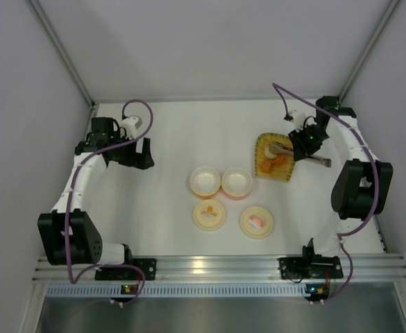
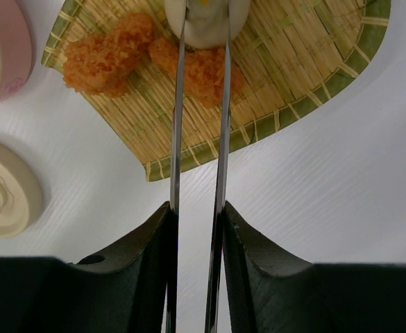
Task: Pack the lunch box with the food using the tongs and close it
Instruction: Pick up the fake food from the plate, then place the fake food in the packing box.
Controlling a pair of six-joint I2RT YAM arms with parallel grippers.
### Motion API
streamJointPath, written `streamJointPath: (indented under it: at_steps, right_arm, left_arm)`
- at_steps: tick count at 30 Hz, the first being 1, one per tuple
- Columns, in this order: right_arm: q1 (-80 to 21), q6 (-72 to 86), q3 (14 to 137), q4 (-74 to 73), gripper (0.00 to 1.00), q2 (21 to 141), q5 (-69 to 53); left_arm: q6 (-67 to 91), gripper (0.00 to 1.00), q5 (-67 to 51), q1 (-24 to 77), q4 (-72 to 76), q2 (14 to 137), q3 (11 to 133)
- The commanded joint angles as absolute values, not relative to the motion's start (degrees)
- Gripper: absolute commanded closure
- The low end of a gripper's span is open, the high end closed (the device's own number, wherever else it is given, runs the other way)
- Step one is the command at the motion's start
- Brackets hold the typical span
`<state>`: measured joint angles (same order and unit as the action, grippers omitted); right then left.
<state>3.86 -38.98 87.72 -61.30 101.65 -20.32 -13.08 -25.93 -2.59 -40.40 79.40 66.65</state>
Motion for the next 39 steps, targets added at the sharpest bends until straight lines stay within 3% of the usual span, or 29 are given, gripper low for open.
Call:
streamJointPath:
  at_steps: [1, 10, 29, 39]
  right_arm:
    - [2.72, -39.99, 88.86, -59.59, 0.71, 97.83, -20.30]
    - [2.72, -37.89, 92.46, -60.12, 0.83, 94.84, -22.67]
    - [0.18, -37.62, 95.36, -63.99, 0.88, 91.06, -27.60]
    - [-11.41, -36.65, 91.58, -64.51, 0.89, 85.61, -28.30]
  left_arm:
    - [-12.31, 0.02, -27.16, -2.64, -39.90, 79.54, 69.08]
    - [-11.95, 0.02, -27.07, -2.64, -40.17, 79.28, 69.61]
    - [-11.25, 0.02, -26.63, -2.64, -40.43, 79.01, 69.61]
    - [-11.07, 0.02, -26.19, -2.64, -40.69, 77.96, 68.82]
